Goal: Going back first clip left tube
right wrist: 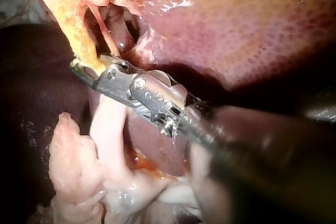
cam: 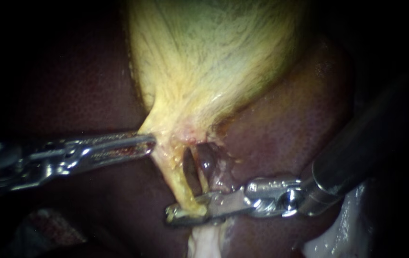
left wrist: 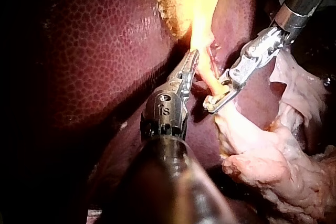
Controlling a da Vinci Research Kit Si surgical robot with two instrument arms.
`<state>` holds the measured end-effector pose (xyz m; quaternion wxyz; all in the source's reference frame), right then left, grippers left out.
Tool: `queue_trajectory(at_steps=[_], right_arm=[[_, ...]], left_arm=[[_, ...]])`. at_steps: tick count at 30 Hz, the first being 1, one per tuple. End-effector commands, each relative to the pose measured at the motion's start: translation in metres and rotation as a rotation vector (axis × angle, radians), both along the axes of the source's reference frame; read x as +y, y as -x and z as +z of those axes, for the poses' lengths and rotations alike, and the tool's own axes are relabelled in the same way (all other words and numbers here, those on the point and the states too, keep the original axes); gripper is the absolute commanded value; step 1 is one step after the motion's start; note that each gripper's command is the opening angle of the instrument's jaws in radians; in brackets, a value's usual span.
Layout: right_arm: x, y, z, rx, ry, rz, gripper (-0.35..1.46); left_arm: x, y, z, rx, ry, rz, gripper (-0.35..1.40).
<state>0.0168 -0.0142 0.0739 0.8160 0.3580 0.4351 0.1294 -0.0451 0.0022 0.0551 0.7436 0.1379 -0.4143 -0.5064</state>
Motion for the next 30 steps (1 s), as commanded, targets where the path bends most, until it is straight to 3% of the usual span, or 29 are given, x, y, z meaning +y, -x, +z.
queue_trajectory(at_steps=[1, 10, 12, 13, 16, 18, 24, 30], right_arm=[[0.0000, 0.0000, 0.0000, 0.000, 0.000, 0.000, -0.35], [0.0001, -0.0003, -0.0005, 0.002, -0.002, 0.002, -0.35], [0.0002, -0.0004, -0.0008, 0.012, -0.007, 0.008, 0.00], [0.0002, -0.0006, -0.0009, 0.040, 0.025, 0.001, 0.14], [0.0002, -0.0012, -0.0011, 0.117, 0.131, -0.037, 0.43], [0.0004, -0.0018, -0.0011, 0.162, 0.176, -0.039, 0.53], [0.0008, -0.0024, -0.0012, 0.201, 0.311, 0.010, 0.60], [0.0012, -0.0022, -0.0012, 0.232, 0.384, -0.017, 0.60]], left_arm=[[0.0000, 0.0000, 0.0000, 0.000, 0.000, 0.000, -0.03], [0.0000, 0.0000, -0.0001, 0.000, 0.000, 0.000, -0.03], [0.0000, -0.0001, -0.0001, 0.000, 0.000, 0.000, -0.03], [0.0000, -0.0001, -0.0001, 0.000, 0.000, 0.000, -0.03], [0.0000, -0.0001, -0.0001, 0.000, 0.000, 0.000, -0.03], [0.0000, -0.0001, -0.0001, 0.000, 0.000, 0.000, -0.03], [-0.0001, -0.0001, -0.0001, 0.000, 0.000, 0.000, -0.03], [-0.0001, 0.0000, -0.0002, 0.000, 0.000, 0.000, -0.03]])
